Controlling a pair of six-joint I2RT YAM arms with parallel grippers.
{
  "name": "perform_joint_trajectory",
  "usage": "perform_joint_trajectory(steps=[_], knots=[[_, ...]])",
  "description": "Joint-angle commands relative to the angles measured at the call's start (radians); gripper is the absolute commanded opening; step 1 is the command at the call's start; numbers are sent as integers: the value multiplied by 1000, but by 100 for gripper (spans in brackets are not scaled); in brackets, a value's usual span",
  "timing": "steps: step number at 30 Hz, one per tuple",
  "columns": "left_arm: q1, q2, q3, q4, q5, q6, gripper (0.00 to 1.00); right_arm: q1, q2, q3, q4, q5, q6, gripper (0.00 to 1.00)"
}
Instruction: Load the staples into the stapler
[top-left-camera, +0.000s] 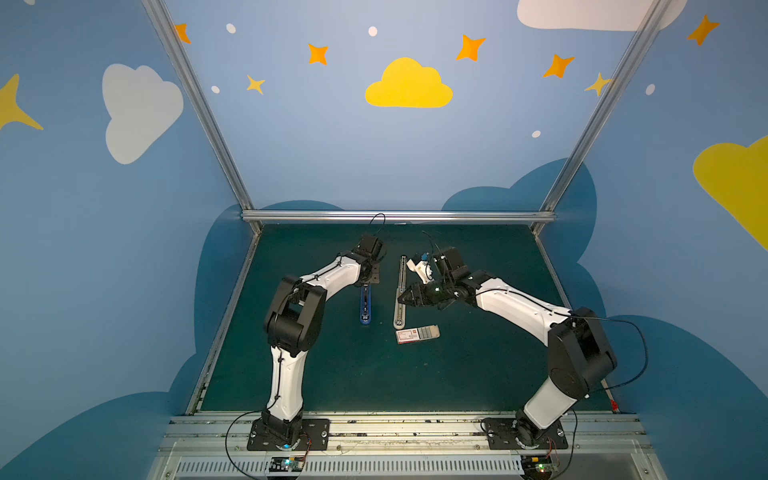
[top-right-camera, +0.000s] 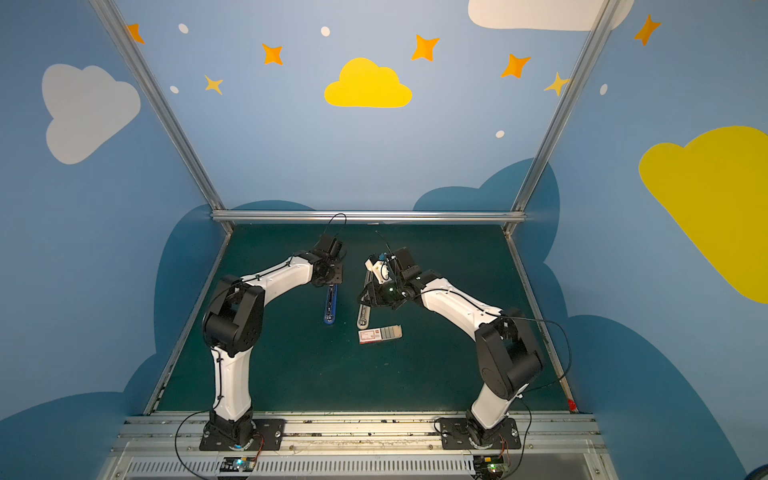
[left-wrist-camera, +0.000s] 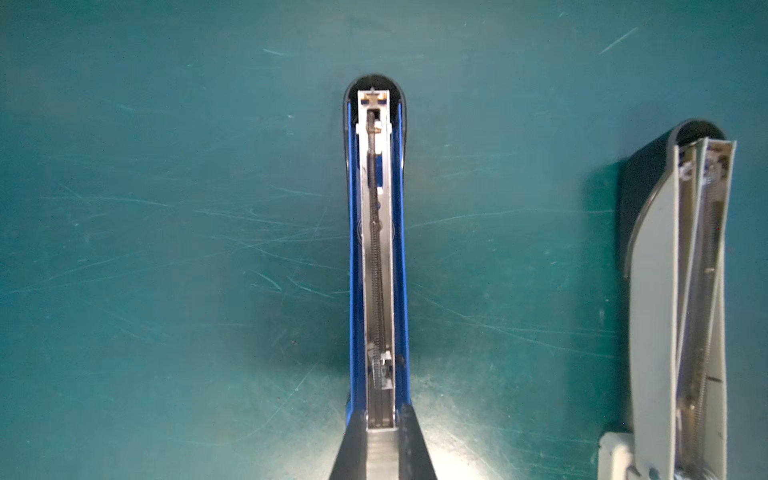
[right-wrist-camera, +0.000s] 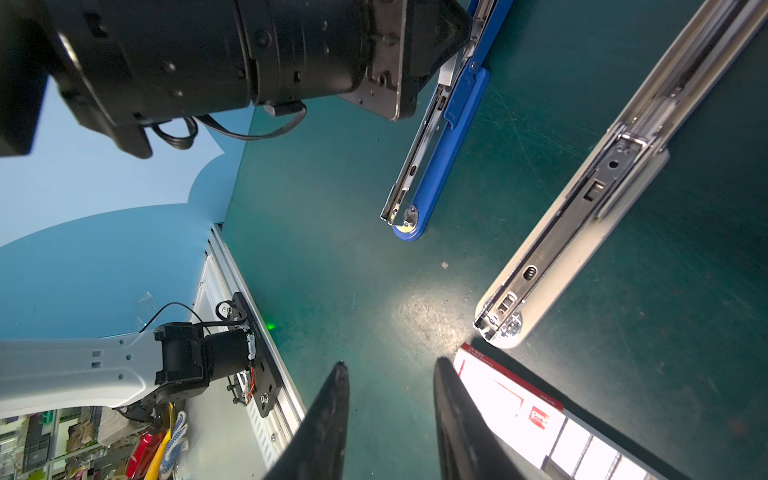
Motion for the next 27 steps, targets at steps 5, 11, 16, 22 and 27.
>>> perform_joint_trajectory(steps=[5, 11, 16, 22, 27], knots=[[-4, -22, -51, 13, -8, -17, 10, -5, -15, -10, 5, 1, -5, 35], [-15, -59, -84, 16, -27, -21, 10, -5, -12, -16, 13, -4, 3, 35], [-22, -90, -103, 22, -28, -22, 10, -5, -17, -25, 19, -1, 7, 35], [-37, -99, -125, 21, -41, -22, 12, -5, -25, -30, 21, -1, 9, 35], [-46, -112, -160, 48, -43, -30, 12, -6, -27, -31, 22, -1, 7, 35]])
